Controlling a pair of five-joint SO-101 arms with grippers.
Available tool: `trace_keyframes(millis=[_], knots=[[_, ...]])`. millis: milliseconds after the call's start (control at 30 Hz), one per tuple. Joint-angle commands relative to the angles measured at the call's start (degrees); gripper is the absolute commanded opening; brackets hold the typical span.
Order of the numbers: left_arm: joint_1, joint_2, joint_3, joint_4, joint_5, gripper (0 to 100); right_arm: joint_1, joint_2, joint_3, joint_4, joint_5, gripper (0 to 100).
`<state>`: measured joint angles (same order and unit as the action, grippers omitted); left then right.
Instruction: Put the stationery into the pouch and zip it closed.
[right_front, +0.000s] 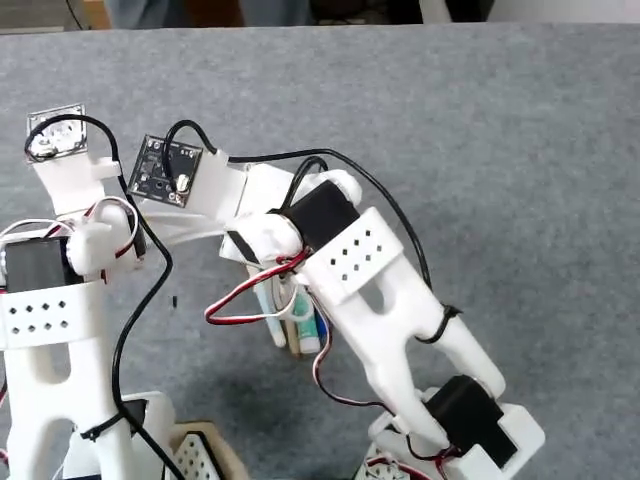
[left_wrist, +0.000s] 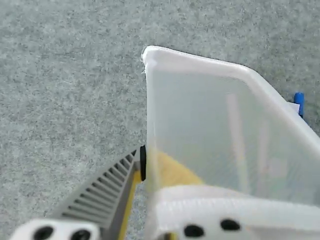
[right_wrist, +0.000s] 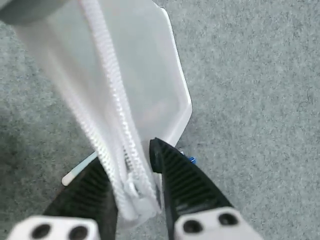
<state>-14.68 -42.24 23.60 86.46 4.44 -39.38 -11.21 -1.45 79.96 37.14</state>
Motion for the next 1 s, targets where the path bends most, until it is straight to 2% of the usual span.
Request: trace_keyframes(millis=[0,167,333,467,867,967], knots=[[-0.57,0.09,-2.24,-0.35,-0.09,3,0.7,-0.48,-1.71,1.85,-0.35,7.3],[-0.57,0.09,-2.24,-0.35,0.09,3,0.7,-0.57,-1.89,2.64,-0.35,26.7],[-0.57,0.09,-2.33,-0.35,2.73,3,0.62,-4.0,-5.05,3.16,-0.62,37.0],[-0.57,0.09,-4.09,0.35,3.25,3,0.7,-8.48,-6.37,3.43,-0.97,38.6],[-0.66,0.18,-17.89,12.31,3.25,3,1.23,-22.46,-6.02,7.47,-11.87,38.6],[-1.01,0.09,-18.42,13.89,3.25,3,4.57,-23.43,-5.93,10.2,-15.21,38.6]])
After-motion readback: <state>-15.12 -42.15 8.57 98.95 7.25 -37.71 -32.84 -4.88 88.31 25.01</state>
